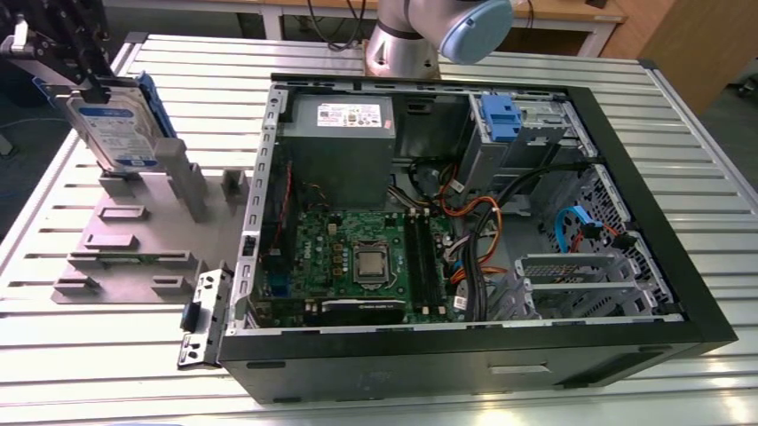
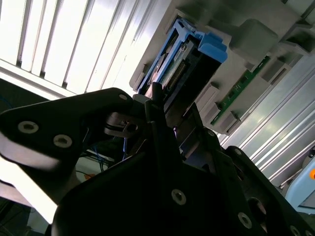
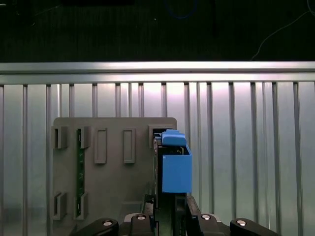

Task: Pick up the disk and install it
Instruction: 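Pick up the disk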

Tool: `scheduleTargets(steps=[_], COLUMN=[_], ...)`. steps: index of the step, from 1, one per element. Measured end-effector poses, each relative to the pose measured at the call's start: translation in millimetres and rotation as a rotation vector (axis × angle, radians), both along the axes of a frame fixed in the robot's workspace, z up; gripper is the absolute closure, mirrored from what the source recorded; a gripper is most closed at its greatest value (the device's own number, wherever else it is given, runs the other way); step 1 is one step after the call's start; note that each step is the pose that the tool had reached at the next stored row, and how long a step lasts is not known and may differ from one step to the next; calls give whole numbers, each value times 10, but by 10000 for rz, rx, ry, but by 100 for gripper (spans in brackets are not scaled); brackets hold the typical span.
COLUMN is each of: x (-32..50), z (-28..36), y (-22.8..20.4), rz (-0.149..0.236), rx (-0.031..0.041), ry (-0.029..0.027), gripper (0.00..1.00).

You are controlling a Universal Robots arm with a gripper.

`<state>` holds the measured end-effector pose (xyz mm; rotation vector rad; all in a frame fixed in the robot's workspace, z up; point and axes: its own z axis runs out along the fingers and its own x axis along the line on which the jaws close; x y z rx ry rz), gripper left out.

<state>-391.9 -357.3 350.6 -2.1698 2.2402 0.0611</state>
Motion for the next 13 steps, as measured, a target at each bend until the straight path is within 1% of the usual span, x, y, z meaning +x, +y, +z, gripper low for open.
scheduleTargets(steps=[3, 5, 13], x=[0, 0, 0], z=[1, 18, 132], y=[0, 0, 0], rz=[0, 0, 0], rx=[0, -2, 0], ry=[0, 4, 0], gripper=[65, 65, 65])
